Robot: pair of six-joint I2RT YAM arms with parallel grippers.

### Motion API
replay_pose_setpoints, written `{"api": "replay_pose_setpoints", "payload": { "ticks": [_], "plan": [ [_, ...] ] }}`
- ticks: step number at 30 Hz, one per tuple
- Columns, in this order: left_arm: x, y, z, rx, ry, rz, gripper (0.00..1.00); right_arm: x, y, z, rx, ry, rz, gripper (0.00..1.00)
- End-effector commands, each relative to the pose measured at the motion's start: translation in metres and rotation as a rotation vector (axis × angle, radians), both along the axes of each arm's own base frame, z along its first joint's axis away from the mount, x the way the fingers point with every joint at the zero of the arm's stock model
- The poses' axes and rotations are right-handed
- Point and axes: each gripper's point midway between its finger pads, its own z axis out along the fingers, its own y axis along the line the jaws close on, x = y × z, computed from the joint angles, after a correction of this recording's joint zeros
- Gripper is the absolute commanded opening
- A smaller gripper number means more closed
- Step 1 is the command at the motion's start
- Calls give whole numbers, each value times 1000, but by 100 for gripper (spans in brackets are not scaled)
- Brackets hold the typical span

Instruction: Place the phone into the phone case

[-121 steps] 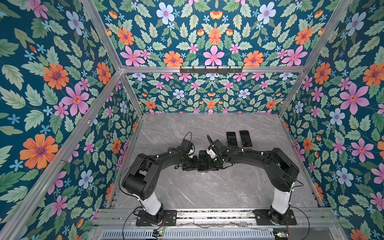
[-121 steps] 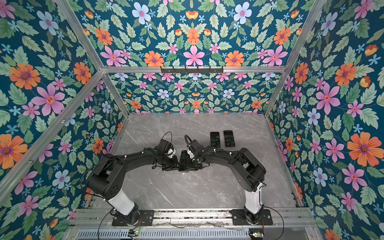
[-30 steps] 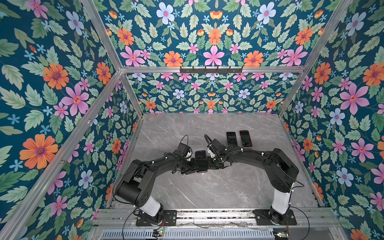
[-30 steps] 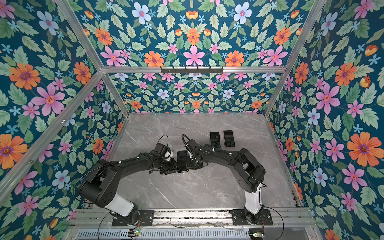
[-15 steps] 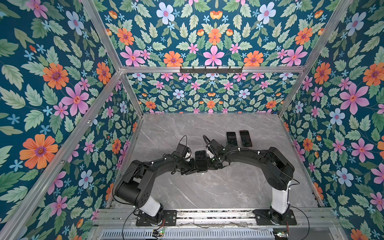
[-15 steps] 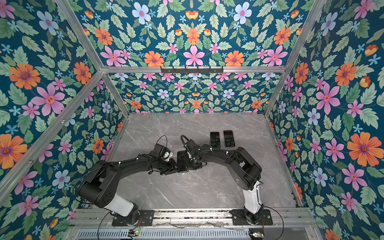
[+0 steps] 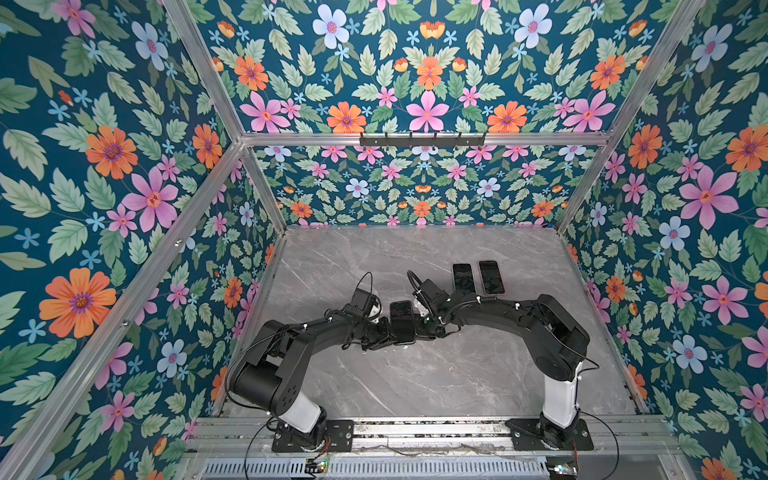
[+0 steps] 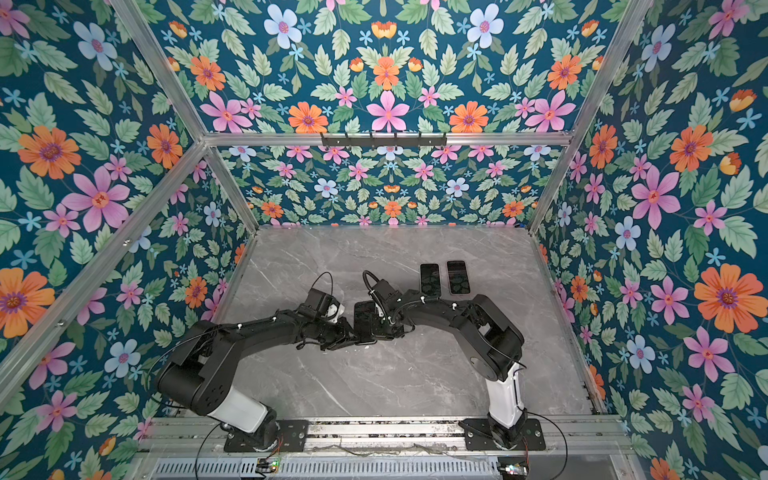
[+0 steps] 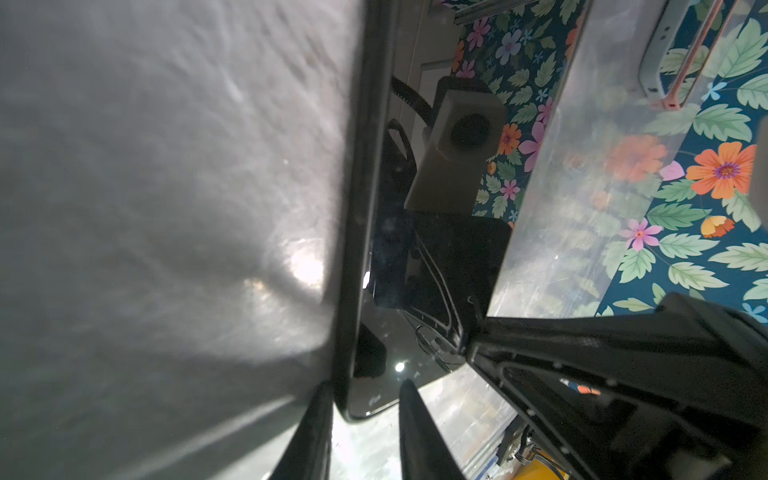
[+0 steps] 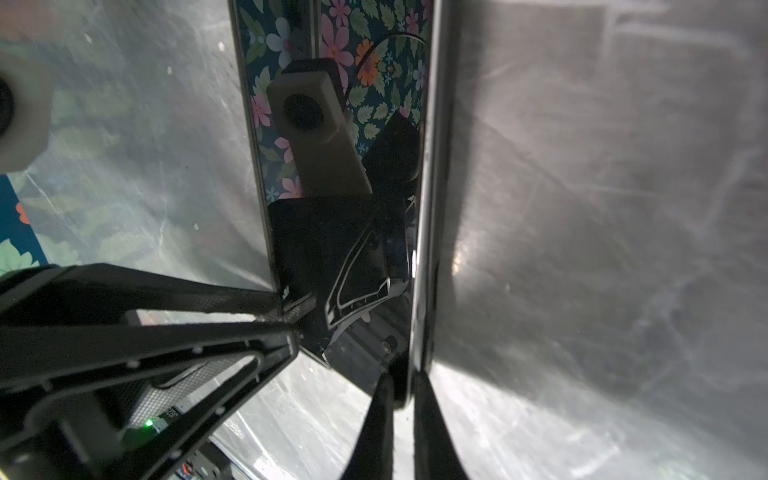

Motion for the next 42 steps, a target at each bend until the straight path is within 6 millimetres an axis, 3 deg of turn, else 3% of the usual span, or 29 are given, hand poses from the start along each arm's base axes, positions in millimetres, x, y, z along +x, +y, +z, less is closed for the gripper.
{"api": "replay_pose_setpoints", "payload": {
  "ticks": [1,17,23,29,42],
  "plan": [
    [3,-3,2,-16,-16,-2,29,-15,10,-10,41,65,24,9],
    [2,-5,2,-18,-19,-7,29,-18,9,-20,27,90,13,7],
    [1,-2,3,-3,-21,-14,28,-12,2,-2,-7,41,13,7],
    [-4,7,10,43,-20,-33,32,-6,-8,22,-26,-36,10,16],
    [-6,8,5,26,-1,-22,35,6,-4,11,11,-14,11,30]
  ]
}}
